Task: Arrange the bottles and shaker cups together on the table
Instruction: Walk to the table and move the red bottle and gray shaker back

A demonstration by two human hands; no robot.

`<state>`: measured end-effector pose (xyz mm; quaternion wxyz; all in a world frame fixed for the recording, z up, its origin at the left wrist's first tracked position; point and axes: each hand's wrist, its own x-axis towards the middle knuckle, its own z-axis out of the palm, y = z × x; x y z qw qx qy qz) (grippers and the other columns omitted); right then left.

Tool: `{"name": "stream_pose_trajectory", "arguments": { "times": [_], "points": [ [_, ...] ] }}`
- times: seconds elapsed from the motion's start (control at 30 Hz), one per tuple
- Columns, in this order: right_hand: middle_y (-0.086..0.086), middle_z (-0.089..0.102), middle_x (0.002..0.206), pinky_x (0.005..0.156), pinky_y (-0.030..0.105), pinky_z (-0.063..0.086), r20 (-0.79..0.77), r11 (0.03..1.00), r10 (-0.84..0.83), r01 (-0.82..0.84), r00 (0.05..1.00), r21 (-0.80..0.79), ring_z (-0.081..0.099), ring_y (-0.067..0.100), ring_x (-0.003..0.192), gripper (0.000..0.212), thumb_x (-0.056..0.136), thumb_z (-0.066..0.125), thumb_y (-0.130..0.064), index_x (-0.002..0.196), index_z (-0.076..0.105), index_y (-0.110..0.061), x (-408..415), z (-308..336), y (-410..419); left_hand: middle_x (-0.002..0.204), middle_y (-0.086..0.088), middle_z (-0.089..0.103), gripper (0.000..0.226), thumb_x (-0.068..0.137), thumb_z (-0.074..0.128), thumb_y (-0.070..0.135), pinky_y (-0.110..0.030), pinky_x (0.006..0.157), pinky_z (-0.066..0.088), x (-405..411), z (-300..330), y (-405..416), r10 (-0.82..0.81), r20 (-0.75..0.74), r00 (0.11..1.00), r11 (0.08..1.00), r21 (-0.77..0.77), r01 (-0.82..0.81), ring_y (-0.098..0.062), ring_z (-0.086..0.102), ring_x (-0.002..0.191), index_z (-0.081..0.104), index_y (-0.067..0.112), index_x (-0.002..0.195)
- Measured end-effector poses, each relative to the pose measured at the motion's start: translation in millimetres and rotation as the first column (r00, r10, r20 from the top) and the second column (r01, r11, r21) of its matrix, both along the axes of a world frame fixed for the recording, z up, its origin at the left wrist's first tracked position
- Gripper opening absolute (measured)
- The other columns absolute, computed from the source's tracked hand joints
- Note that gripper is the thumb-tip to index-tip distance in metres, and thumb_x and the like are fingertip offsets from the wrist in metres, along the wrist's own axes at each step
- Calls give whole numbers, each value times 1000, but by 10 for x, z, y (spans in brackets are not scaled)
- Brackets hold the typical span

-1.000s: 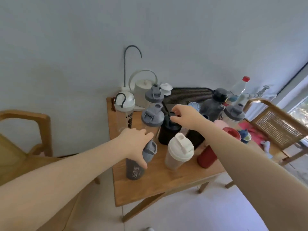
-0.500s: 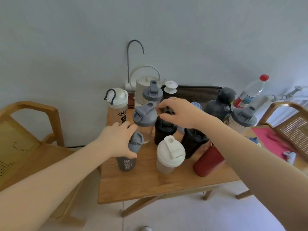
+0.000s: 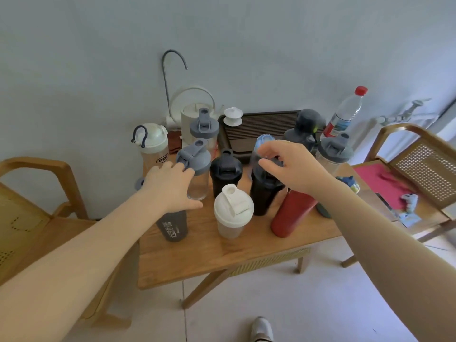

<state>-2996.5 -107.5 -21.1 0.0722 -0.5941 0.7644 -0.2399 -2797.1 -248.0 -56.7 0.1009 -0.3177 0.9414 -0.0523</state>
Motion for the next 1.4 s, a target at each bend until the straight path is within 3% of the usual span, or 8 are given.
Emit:
{"name": "stream_pose_trajectory", "arguments": {
  "times": [0.3, 0.57, 0.8, 0.9, 1.03, 1.13, 1.3, 1.4],
  "points": [
    [6, 52, 131, 93, 23, 31, -57, 978, -186, 180, 981, -105, 46, 19, 120, 38, 90, 54, -24, 126, 49, -14, -1159, 42, 759, 132, 5, 51, 59, 83, 56, 48, -34, 88, 45, -1329, 301, 851, -202, -528, 825, 923, 178, 340, -16, 51, 117, 38, 25, 134],
    [12, 33, 146, 106, 52, 35, 186, 959, -282, 276, 941, 59, 36, 33, 131, 75, 81, 61, -43, 141, 27, -15, -2511, -427, 835, 102, 7, 50, 49, 82, 54, 52, -26, 67, 34, -2379, 99, 1297, -16, -506, 863, 948, 268, 174, -13, 51, 92, 49, 22, 120],
    [7, 7, 157, 112, 46, 25, 559, 976, -212, 206, 802, 74, 17, 28, 142, 112, 71, 78, -31, 147, -4, -24, -2944, -869, 498, 129, 5, 44, 84, 68, 58, 69, -35, 87, 45, -2302, -55, 1418, 298, -218, 929, 918, 331, -217, -16, 47, 117, 31, 27, 136],
    [7, 8, 157, 113, 47, 24, 641, 969, -221, 239, 735, 60, 15, 26, 143, 119, 66, 82, -23, 146, -6, -24, -3001, -1044, 404, 134, 6, 42, 91, 63, 68, 64, -38, 92, 46, -2230, -113, 1471, 375, -240, 896, 880, 396, -262, -16, 47, 118, 28, 29, 137],
    [10, 30, 148, 106, 47, 38, 517, 981, -188, 187, 835, 54, 35, 27, 134, 116, 59, 85, -32, 145, 8, -23, -3043, -1211, 353, 137, 9, 38, 86, 63, 77, 50, -39, 100, 42, -2160, -296, 1590, 446, -401, 800, 842, 492, -223, -14, 44, 122, 34, 30, 135],
    [8, 33, 145, 106, 43, 38, 539, 983, -156, 186, 828, -2, 36, 24, 132, 108, 59, 85, -28, 142, 17, -18, -3099, -1265, 332, 123, 12, 42, 79, 63, 80, 41, -35, 97, 43, -2127, -388, 1632, 471, -481, 739, 843, 492, -217, -12, 46, 113, 39, 30, 130],
    [4, 15, 153, 114, 42, 25, 648, 980, -72, 175, 758, -96, 21, 21, 140, 121, 57, 87, -22, 145, 4, -29, -3151, -1395, 281, 108, 26, 48, 79, 58, 85, 32, -17, 86, 40, -2101, -447, 1657, 531, -601, 597, 820, 541, -185, 1, 51, 99, 38, 37, 121],
    [4, 33, 144, 109, 40, 36, 677, 980, -56, 171, 734, -105, 36, 20, 131, 106, 61, 85, -20, 142, 17, -26, -3154, -1418, 245, 104, 26, 50, 76, 57, 87, 27, -11, 80, 40, -2103, -517, 1676, 553, -663, 505, 816, 553, -168, 7, 52, 97, 39, 38, 115]
  ]
}}
